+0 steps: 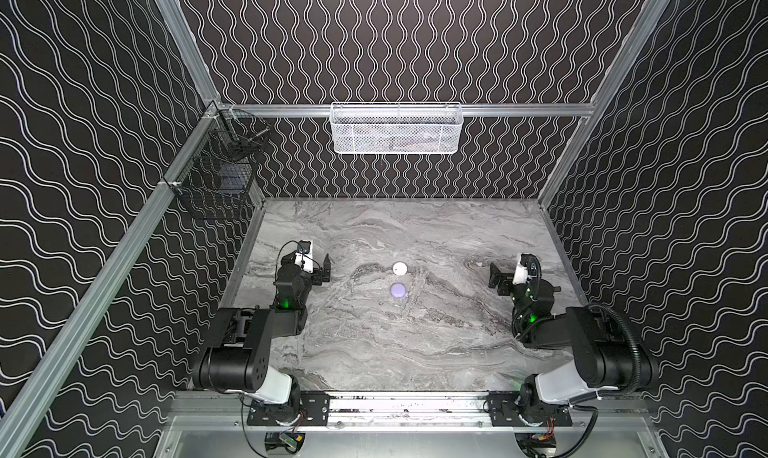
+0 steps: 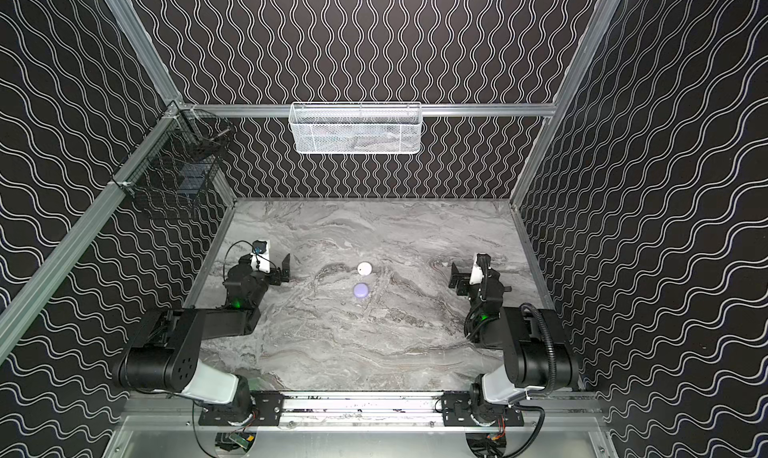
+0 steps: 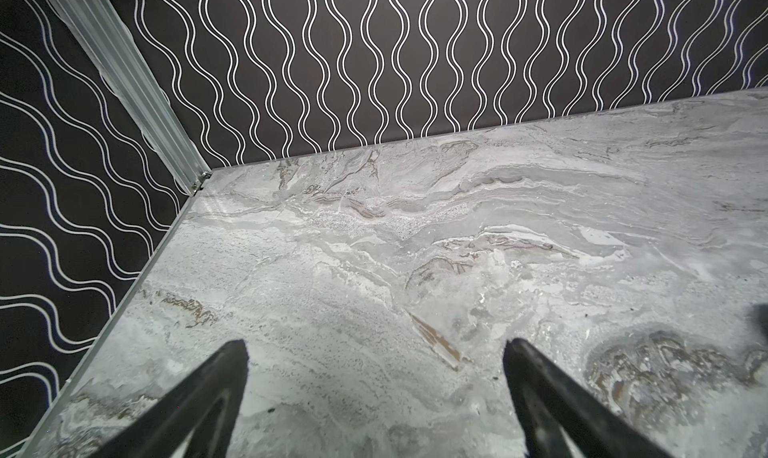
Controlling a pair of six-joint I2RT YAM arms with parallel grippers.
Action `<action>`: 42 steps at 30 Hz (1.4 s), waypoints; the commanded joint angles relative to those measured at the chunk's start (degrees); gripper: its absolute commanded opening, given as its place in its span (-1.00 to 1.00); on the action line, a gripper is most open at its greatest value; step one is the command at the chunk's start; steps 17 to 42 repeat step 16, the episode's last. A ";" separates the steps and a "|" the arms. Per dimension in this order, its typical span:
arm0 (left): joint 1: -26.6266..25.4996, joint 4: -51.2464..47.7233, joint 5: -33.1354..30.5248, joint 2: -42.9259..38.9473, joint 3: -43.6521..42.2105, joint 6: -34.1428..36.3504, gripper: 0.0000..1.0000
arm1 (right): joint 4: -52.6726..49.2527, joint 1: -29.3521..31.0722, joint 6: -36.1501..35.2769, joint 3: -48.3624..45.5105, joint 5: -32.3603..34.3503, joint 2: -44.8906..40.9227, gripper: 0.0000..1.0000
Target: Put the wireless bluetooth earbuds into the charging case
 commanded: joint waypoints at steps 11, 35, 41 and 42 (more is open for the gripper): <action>0.13 0.99 -0.11 0.71 0.70 -0.14 0.98 | 4.70 -0.03 -0.19 -0.59 -0.40 0.19 1.00; 0.13 1.68 -0.10 0.23 0.08 -0.19 0.98 | 0.57 0.15 2.69 1.73 6.19 0.35 0.99; 0.13 1.68 -0.10 0.23 0.08 -0.19 0.98 | 0.57 0.15 2.69 1.73 6.19 0.35 0.99; 0.13 1.68 -0.10 0.23 0.08 -0.19 0.98 | 0.57 0.15 2.69 1.73 6.19 0.35 0.99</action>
